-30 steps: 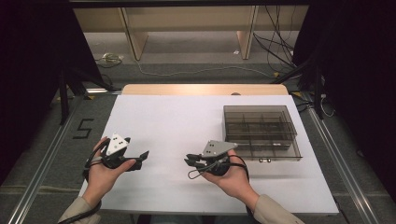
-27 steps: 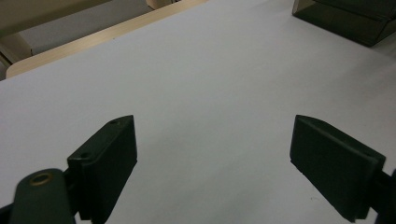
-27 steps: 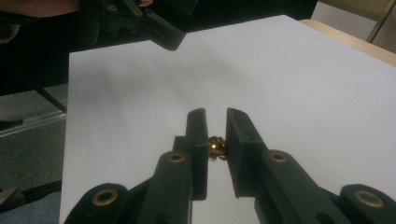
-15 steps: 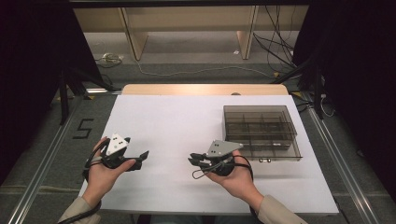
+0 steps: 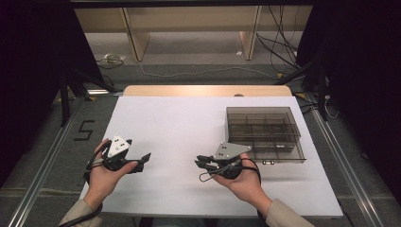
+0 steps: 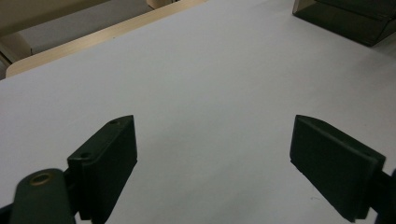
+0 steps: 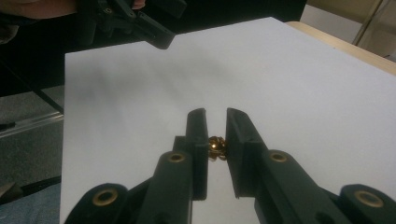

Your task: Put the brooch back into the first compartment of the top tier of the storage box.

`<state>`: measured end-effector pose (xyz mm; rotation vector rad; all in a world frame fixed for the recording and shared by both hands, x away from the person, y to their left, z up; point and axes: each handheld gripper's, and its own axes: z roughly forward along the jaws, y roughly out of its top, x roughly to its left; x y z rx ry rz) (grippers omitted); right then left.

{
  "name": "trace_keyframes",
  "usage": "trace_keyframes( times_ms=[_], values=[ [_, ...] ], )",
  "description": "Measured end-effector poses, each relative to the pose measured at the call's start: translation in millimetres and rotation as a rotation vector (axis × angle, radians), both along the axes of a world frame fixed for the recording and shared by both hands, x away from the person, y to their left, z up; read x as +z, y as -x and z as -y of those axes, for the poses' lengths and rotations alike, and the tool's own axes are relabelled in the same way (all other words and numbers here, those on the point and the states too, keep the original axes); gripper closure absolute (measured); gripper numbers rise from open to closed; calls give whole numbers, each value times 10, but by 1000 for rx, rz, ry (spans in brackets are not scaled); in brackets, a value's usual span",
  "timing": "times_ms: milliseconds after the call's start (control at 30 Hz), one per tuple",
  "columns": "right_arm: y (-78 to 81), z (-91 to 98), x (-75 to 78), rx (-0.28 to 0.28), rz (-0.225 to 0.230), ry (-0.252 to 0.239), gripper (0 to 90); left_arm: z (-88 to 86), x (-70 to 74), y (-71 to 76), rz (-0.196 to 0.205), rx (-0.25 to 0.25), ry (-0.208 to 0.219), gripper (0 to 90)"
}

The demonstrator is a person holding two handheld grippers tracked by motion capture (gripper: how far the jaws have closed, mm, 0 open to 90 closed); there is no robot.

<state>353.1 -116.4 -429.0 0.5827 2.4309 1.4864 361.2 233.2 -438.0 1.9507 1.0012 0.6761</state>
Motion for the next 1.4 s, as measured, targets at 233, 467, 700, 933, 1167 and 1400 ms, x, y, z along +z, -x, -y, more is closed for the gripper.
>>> trace_keyframes(
  times_ms=[233,467,700,933,1167,1400],
  values=[
    [8,79,18,-11,1,1,805,1,1,-1,0,1,-2,147],
    [9,131,18,-22,-3,-3,805,-3,3,0,0,0,-2,147],
    [7,177,22,-29,-3,-9,805,-1,5,1,1,0,-2,147],
    [14,217,29,-38,-5,-9,805,-1,6,1,1,-1,-1,147],
    [9,249,30,-44,-4,-14,805,-3,5,1,1,1,0,147],
    [10,288,40,-51,-3,-17,805,-1,6,3,2,1,0,147]
  ],
)
